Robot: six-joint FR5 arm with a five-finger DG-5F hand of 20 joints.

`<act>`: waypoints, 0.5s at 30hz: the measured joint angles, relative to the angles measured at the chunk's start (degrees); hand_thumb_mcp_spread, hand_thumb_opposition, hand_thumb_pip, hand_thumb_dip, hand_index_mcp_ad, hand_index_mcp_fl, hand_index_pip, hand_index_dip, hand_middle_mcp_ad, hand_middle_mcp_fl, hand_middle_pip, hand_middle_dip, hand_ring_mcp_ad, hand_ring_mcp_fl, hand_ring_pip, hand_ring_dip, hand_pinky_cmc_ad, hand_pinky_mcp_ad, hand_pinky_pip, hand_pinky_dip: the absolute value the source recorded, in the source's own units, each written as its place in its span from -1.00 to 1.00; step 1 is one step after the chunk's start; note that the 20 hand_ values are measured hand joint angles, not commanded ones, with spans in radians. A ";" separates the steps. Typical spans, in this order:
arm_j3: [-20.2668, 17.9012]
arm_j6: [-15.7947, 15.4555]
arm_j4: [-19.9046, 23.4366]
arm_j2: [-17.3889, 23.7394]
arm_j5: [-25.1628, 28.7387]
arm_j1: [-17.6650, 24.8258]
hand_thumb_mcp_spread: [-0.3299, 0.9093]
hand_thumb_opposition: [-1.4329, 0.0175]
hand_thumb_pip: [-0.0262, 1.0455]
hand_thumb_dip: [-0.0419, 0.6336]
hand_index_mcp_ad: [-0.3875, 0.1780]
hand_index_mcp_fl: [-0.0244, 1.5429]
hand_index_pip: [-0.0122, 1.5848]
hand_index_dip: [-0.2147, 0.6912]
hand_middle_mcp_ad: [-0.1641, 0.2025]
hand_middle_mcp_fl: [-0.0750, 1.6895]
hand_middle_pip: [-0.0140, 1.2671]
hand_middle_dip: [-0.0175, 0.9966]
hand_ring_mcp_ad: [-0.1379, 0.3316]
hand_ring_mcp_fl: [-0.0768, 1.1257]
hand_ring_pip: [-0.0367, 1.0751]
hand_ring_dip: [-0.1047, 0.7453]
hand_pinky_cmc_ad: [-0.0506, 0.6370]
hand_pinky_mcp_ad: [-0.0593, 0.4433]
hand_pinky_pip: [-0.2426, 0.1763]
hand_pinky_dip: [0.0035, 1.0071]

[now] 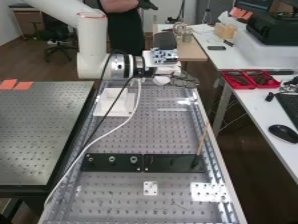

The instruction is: Grab the drill bit and place it in the clear container

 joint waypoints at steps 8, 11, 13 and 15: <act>-0.33 -0.79 -0.37 0.33 0.16 -0.03 0.63 -0.35 -0.16 0.01 -0.12 0.13 -0.17 0.30 0.09 -0.45 -0.78 -0.47 0.00 -0.64 -0.74 -0.58 0.19 -0.29 0.03 -0.69; -0.23 -0.91 -0.92 0.42 -0.32 -0.12 0.51 -0.28 -0.14 0.01 -0.12 0.00 -0.54 0.35 0.10 -0.51 -0.78 -0.47 0.00 -0.70 -0.74 -0.58 0.19 -0.29 0.03 -0.69; -0.29 -1.13 -0.87 0.52 -0.27 -0.14 0.44 -0.26 -0.03 0.01 -0.12 -0.14 -0.62 0.39 0.08 -0.54 -0.78 -0.47 0.02 -0.71 -0.74 -0.58 0.19 -0.29 0.03 -0.69; -0.36 -1.03 -0.77 0.64 -0.15 -0.14 0.40 -0.22 0.04 0.01 -0.12 -0.17 -0.72 0.39 0.10 -0.56 -0.78 -0.47 0.01 -0.75 -0.74 -0.58 0.18 -0.29 0.03 -0.69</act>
